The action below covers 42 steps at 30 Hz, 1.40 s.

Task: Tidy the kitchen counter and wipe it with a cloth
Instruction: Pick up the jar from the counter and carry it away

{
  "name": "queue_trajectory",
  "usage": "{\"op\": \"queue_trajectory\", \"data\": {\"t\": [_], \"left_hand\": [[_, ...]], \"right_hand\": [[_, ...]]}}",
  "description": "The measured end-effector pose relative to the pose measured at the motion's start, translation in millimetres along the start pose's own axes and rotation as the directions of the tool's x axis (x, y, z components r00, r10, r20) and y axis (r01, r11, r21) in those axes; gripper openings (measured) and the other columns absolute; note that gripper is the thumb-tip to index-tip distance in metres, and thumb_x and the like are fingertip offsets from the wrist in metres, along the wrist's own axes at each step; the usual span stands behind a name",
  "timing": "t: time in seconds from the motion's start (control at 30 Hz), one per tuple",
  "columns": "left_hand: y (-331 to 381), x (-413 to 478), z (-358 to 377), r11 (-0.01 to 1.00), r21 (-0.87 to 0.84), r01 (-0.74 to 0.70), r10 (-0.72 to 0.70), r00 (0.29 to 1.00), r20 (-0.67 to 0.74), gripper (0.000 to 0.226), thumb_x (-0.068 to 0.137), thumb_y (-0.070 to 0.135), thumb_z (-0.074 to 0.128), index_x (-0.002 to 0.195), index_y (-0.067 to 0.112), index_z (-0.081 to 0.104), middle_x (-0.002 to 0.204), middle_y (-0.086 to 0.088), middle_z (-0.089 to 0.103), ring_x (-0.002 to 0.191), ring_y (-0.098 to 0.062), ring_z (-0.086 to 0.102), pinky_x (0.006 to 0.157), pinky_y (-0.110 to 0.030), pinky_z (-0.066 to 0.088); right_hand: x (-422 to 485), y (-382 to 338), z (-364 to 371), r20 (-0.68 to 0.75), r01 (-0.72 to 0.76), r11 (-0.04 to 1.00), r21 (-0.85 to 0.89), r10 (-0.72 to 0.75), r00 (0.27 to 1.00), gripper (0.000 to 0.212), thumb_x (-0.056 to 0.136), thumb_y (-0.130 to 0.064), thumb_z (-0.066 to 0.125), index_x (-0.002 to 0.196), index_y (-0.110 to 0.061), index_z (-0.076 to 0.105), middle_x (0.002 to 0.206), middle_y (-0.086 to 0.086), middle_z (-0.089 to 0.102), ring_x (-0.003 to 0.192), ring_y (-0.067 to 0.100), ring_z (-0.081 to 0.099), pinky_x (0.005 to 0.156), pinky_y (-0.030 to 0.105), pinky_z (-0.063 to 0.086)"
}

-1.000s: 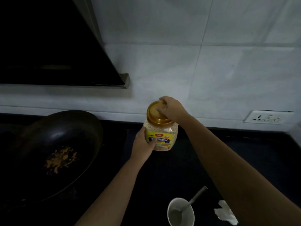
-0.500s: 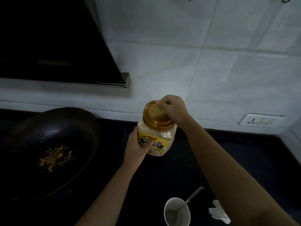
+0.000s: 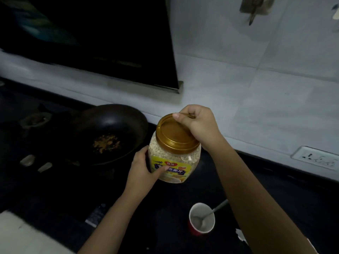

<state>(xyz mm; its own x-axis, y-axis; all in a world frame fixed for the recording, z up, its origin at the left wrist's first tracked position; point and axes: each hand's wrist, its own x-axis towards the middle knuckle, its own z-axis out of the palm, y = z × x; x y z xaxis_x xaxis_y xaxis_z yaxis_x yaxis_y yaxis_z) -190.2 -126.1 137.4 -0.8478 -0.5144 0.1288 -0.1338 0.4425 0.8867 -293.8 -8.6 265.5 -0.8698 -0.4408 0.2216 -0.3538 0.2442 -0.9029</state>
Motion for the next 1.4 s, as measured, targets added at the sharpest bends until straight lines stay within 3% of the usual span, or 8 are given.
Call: {"op": "queue_trajectory", "data": {"t": [0.47,0.63,0.77,0.9,1.03,1.13,1.27,1.4], "left_hand": [[-77,-202,-141,0.983,0.003,0.181,-0.177,0.965,-0.191,0.068,0.071,0.034,0.074,0.129,0.025,0.040,0.123,0.013,0.049,0.109,0.000,0.050,0.075,-0.001,0.036],[-135,-297,-215,0.932,0.034,0.361,-0.339,0.900,-0.274,0.060,0.077,0.034,0.068,0.129,0.019,0.043,0.121,0.011,0.048,0.109,-0.003,0.049,0.087,-0.017,0.036],[-199,-392,-277,0.801,-0.050,0.596,-0.571,0.737,-0.362,0.041,0.083,0.025,0.064,0.120,0.013,0.052,0.111,0.003,0.056,0.096,-0.010,0.056,0.080,-0.021,0.038],[-260,-485,-321,0.537,-0.335,0.774,-0.829,0.412,-0.378,0.031,0.088,0.017,0.058,0.115,0.003,0.055,0.101,-0.008,0.060,0.094,-0.024,0.059,0.078,-0.030,0.042],[-298,-568,-349,0.061,-0.753,0.655,-0.996,-0.015,-0.093,0.022,0.092,0.013,0.047,0.107,-0.003,0.051,0.103,-0.017,0.057,0.096,-0.030,0.056,0.083,-0.037,0.040],[-317,-611,-362,-0.116,-0.829,0.547,-0.979,-0.202,0.004,0.030,0.092,0.012,0.045,0.116,-0.006,0.049,0.114,-0.022,0.058,0.095,-0.029,0.054,0.091,-0.040,0.035],[-344,-604,-392,-0.194,-0.861,0.471,-0.958,-0.279,0.063,0.020,0.092,0.009,0.043,0.107,-0.002,0.050,0.107,-0.020,0.058,0.093,-0.027,0.053,0.101,-0.043,0.034],[-387,-545,-444,-0.162,-0.849,0.503,-0.966,-0.256,0.033,0.016,0.092,0.008,0.042,0.103,-0.002,0.048,0.102,-0.019,0.057,0.093,-0.027,0.053,0.087,-0.037,0.033]], "right_hand": [[-156,-73,144,0.349,-0.039,0.998,0.054,0.018,0.937,0.014,0.079,-0.027,0.068,0.070,-0.016,0.067,0.074,0.003,0.069,0.078,0.019,0.067,0.071,0.033,0.053],[-233,-90,229,0.461,-0.115,0.993,0.012,0.097,0.882,0.014,0.078,-0.028,0.069,0.069,-0.018,0.066,0.076,0.003,0.069,0.078,0.019,0.066,0.073,0.034,0.053],[-293,-91,303,0.542,-0.211,0.977,-0.034,0.195,0.817,0.018,0.081,-0.025,0.066,0.066,-0.016,0.063,0.066,-0.001,0.060,0.068,0.014,0.057,0.065,0.028,0.045],[-342,-88,373,0.644,-0.332,0.938,-0.104,0.318,0.696,0.022,0.086,-0.016,0.059,0.066,-0.009,0.054,0.058,0.000,0.044,0.054,0.011,0.040,0.052,0.022,0.034],[-371,-87,444,0.722,-0.422,0.884,-0.204,0.426,0.545,0.027,0.087,-0.013,0.054,0.061,-0.011,0.047,0.056,0.004,0.041,0.052,0.016,0.037,0.054,0.027,0.031],[-376,-87,498,0.741,-0.475,0.839,-0.266,0.493,0.456,0.029,0.086,-0.015,0.055,0.057,-0.011,0.050,0.055,0.005,0.047,0.053,0.017,0.042,0.059,0.029,0.035],[-364,-85,568,0.730,-0.547,0.779,-0.306,0.561,0.390,0.023,0.084,-0.013,0.056,0.062,-0.009,0.054,0.058,0.005,0.049,0.055,0.018,0.046,0.063,0.030,0.038],[-327,-88,640,0.742,-0.560,0.769,-0.308,0.562,0.365,0.025,0.084,-0.012,0.057,0.059,-0.009,0.053,0.057,0.005,0.048,0.054,0.018,0.045,0.060,0.028,0.037]]}}
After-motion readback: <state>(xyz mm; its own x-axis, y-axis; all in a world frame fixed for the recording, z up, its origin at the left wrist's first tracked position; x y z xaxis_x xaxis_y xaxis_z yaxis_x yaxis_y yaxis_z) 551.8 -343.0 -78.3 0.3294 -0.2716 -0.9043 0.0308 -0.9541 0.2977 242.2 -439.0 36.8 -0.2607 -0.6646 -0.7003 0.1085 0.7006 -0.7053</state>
